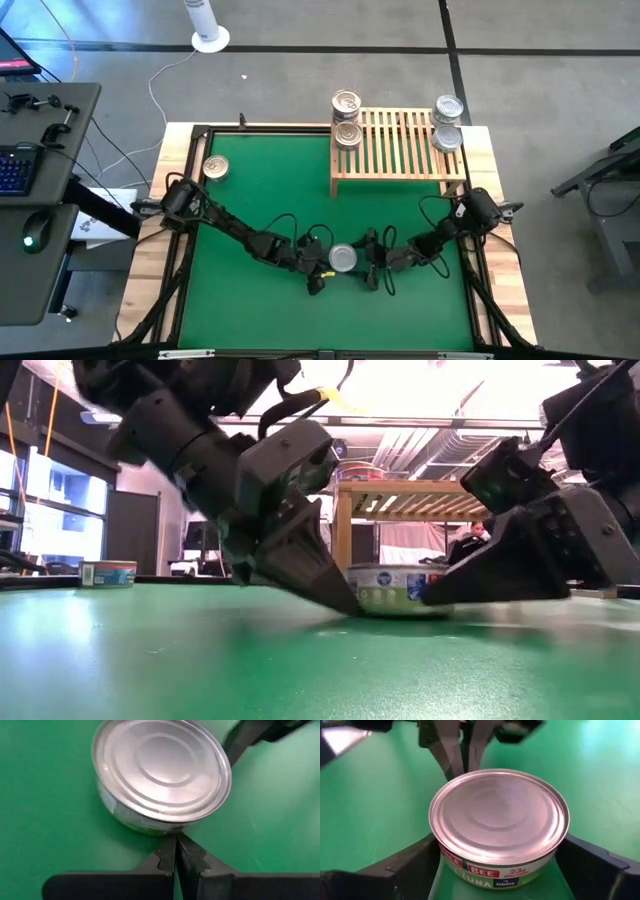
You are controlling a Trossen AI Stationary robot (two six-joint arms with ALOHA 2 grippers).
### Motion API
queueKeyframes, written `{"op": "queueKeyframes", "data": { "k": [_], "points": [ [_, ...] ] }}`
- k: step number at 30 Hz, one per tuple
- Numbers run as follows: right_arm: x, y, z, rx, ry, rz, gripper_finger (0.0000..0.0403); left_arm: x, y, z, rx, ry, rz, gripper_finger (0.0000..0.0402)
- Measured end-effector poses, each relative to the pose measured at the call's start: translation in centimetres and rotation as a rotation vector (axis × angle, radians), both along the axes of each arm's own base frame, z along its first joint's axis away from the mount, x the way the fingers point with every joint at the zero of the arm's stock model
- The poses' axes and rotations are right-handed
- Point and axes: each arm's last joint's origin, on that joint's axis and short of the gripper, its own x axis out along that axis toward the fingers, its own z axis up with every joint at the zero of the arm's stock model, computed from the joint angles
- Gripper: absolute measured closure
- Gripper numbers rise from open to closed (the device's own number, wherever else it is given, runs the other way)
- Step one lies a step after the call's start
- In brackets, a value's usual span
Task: Stack canned seafood by type on shelf
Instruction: Stack the green tuna can on top of the green tuna can on the shelf
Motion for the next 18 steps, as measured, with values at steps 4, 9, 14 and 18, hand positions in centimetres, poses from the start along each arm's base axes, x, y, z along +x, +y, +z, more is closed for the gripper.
{"op": "queueKeyframes", "data": {
  "k": [4, 9, 14, 18],
  "points": [
    [-1.1, 0.1, -0.3, 0.081, 0.017, -0.011, 0.0050, -1.2, -0.2, 1.4, 0.027, 0.102, 0.074, 0.0401],
    [-1.5, 0.5, -0.5, 0.072, 0.036, 0.008, 0.0053, -3.0, -0.4, 1.8, 0.077, 0.222, 0.123, 0.0401],
    [-1.3, 0.6, -0.5, 0.051, 0.036, 0.005, 0.0052, -2.3, -0.5, 1.7, 0.066, 0.133, 0.109, 0.0401],
    [-1.2, 0.7, -0.5, 0.009, 0.034, 0.020, 0.0051, -1.2, -0.5, 1.5, 0.040, 0.040, 0.084, 0.0401]
  ]
}}
